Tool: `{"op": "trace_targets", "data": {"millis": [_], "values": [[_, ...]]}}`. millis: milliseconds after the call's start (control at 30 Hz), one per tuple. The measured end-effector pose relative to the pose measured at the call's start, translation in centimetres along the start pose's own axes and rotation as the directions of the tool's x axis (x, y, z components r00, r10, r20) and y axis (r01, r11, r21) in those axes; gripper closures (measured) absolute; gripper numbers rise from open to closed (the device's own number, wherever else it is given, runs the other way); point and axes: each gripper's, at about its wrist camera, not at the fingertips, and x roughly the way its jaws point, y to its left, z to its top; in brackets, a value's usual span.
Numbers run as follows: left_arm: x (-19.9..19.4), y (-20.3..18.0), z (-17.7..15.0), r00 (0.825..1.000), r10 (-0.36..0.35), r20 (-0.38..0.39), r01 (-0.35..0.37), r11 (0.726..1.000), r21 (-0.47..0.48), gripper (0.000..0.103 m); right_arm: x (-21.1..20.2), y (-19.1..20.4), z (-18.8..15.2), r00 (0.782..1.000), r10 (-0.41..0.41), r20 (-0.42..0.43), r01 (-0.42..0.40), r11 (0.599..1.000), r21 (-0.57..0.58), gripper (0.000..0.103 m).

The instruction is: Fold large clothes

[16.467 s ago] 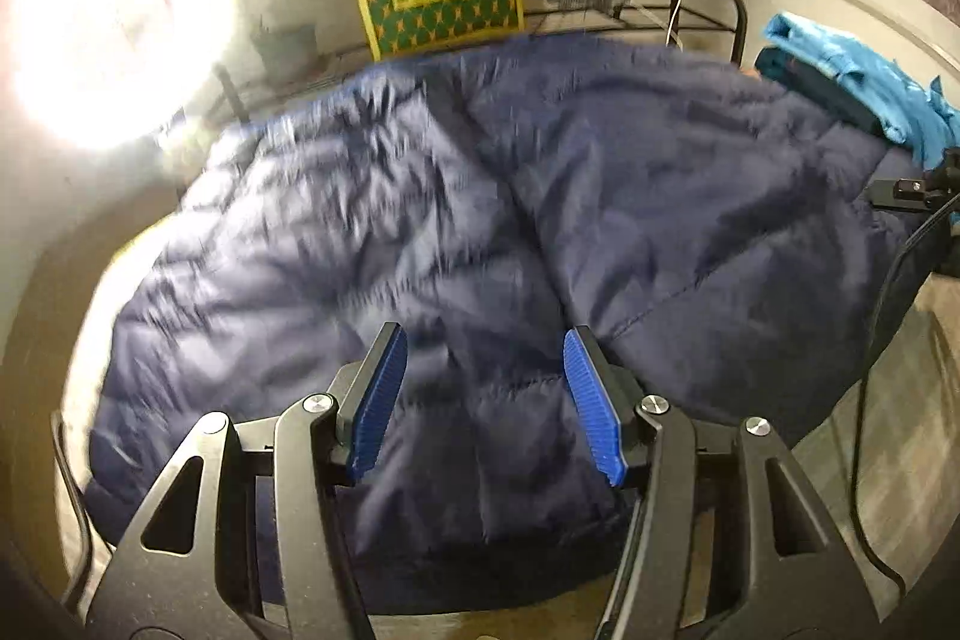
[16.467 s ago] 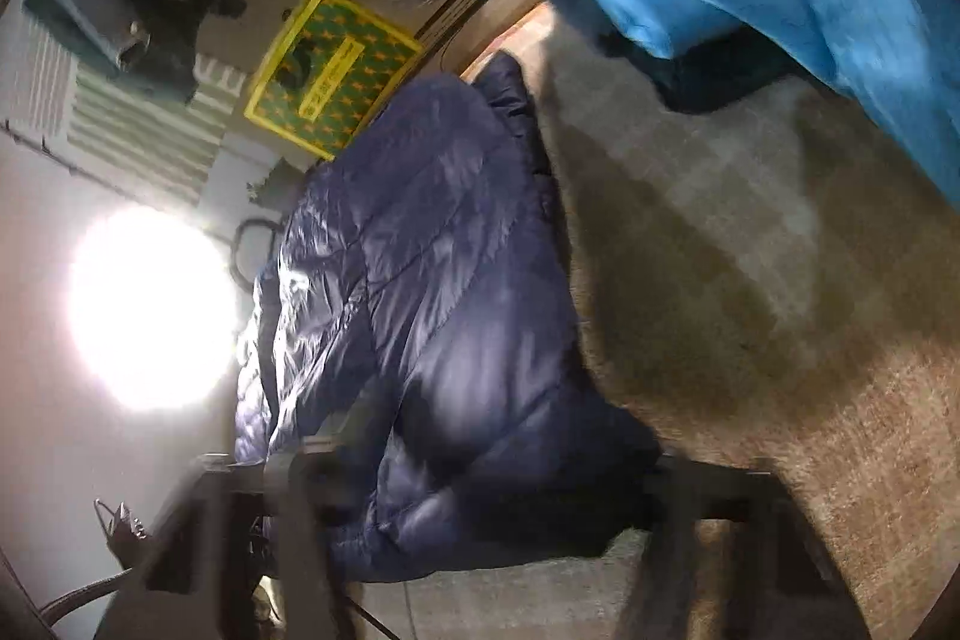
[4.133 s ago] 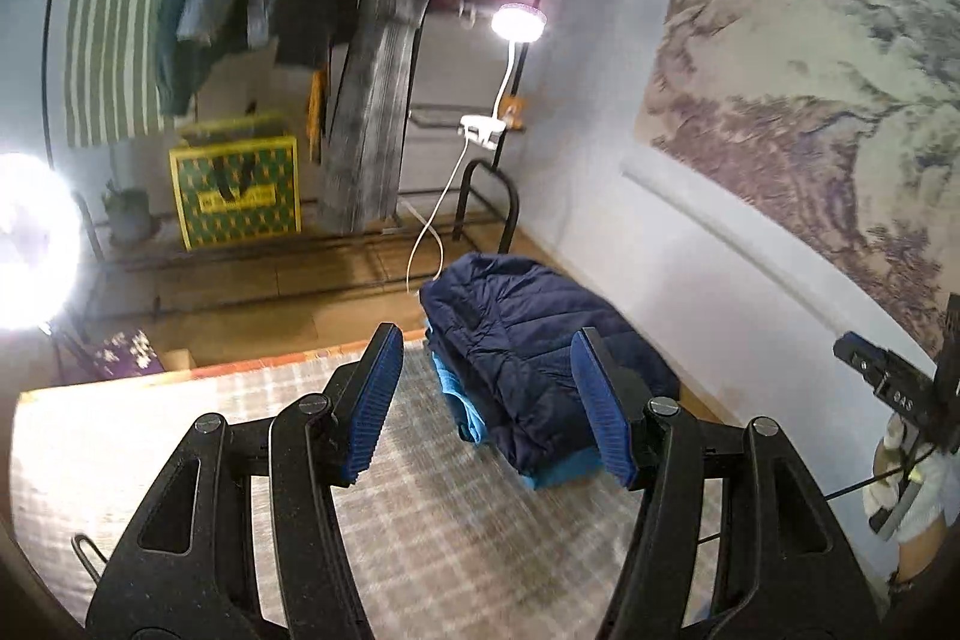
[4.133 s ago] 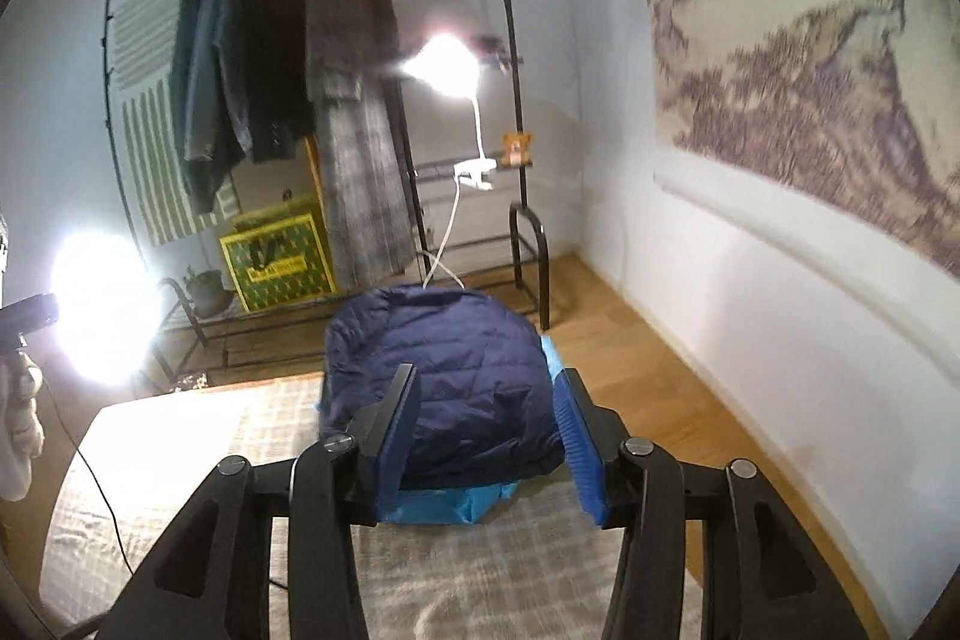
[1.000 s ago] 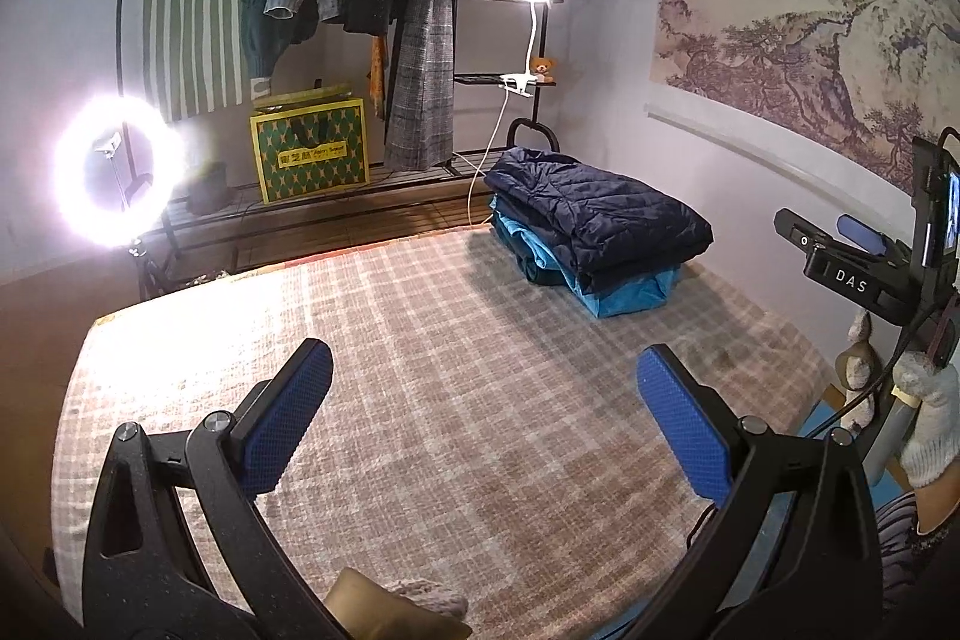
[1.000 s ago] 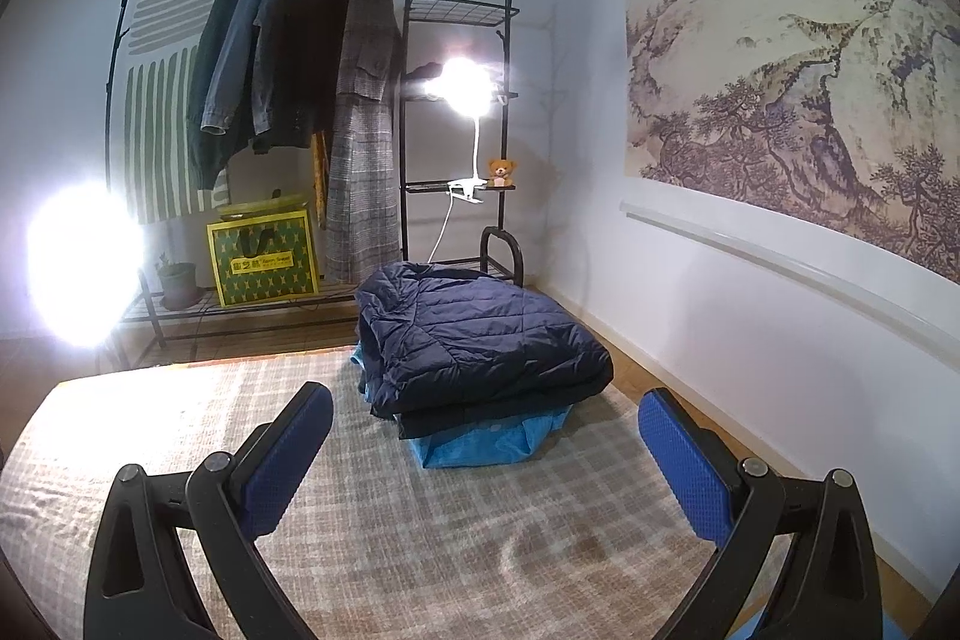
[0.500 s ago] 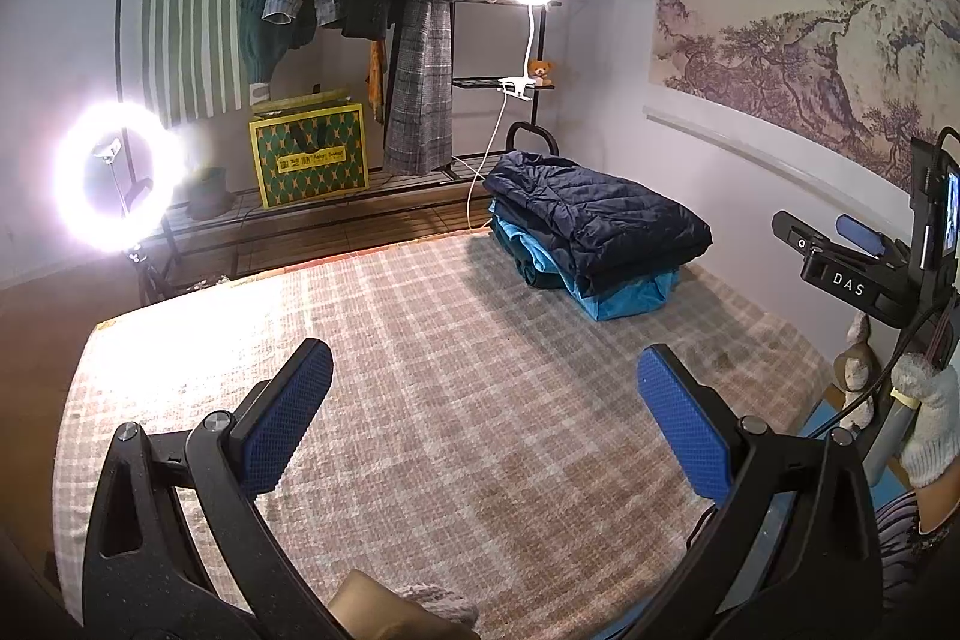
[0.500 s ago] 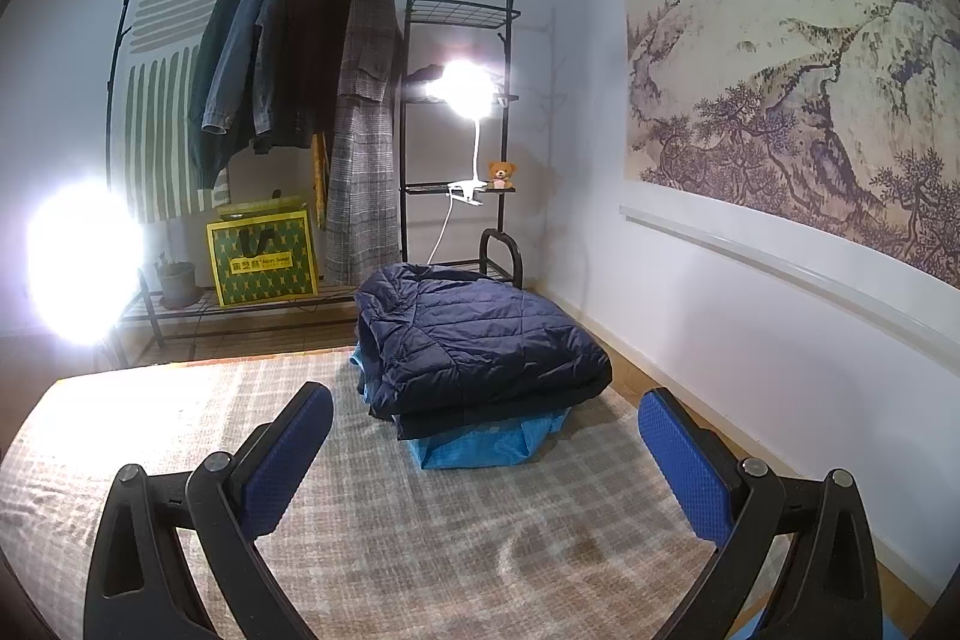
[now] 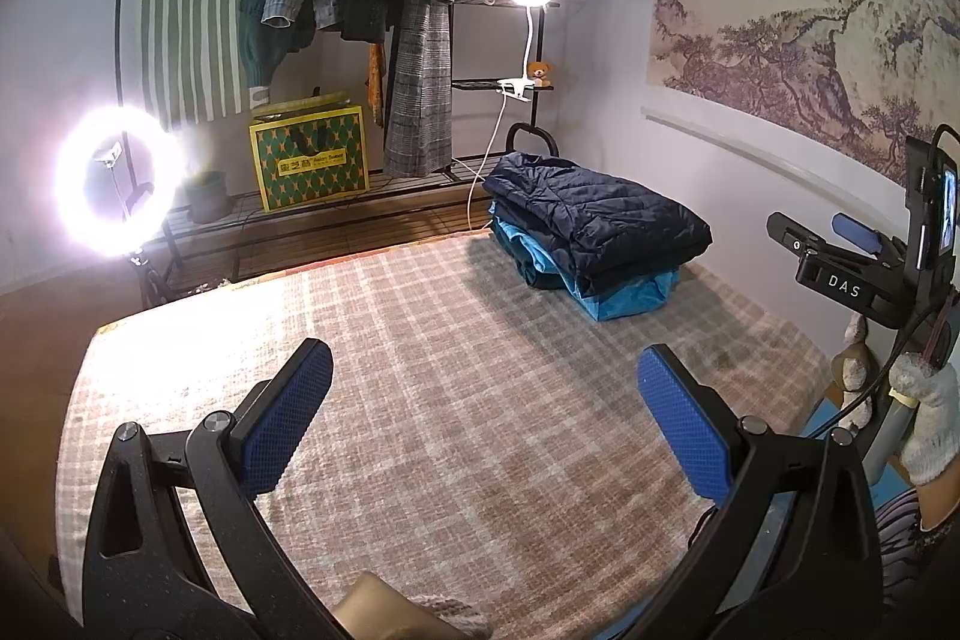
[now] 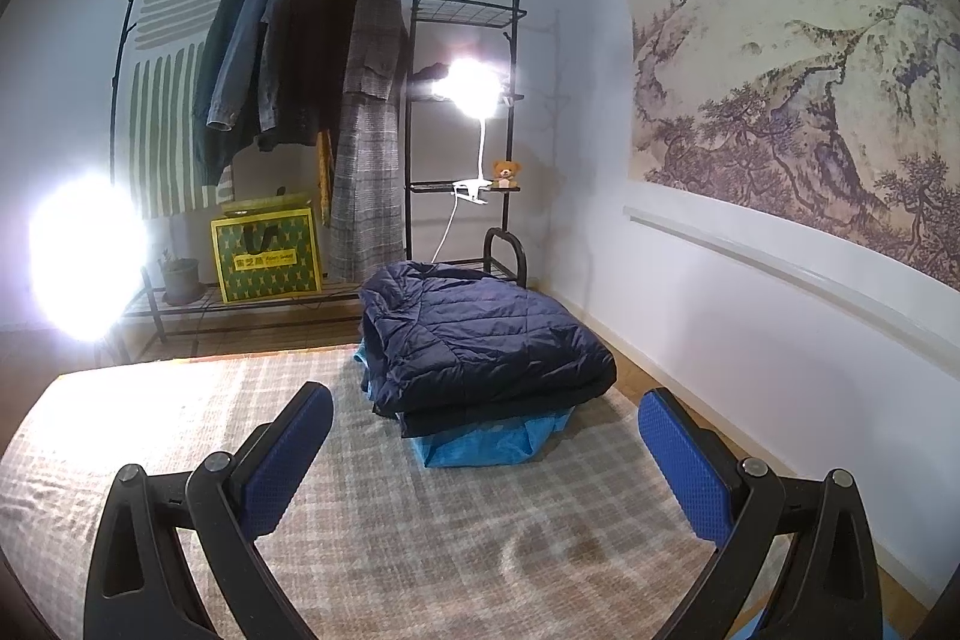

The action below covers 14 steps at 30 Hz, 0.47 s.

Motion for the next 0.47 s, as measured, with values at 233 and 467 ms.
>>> {"op": "trace_targets", "data": {"millis": [233,467], "values": [[-0.40,0.09,0.63,1.000,0.005,0.009,-0.005,1.000,0.015,0.000,0.07,0.14,-0.05,1.000,-0.001,-0.002,0.001,1.000,-0.005,0.000],[-0.35,0.20,0.56,1.000,0.006,0.025,-0.007,0.999,0.034,0.000,0.36,0.10,-0.12,1.000,0.003,-0.005,-0.003,1.000,-0.007,0.000]]}}
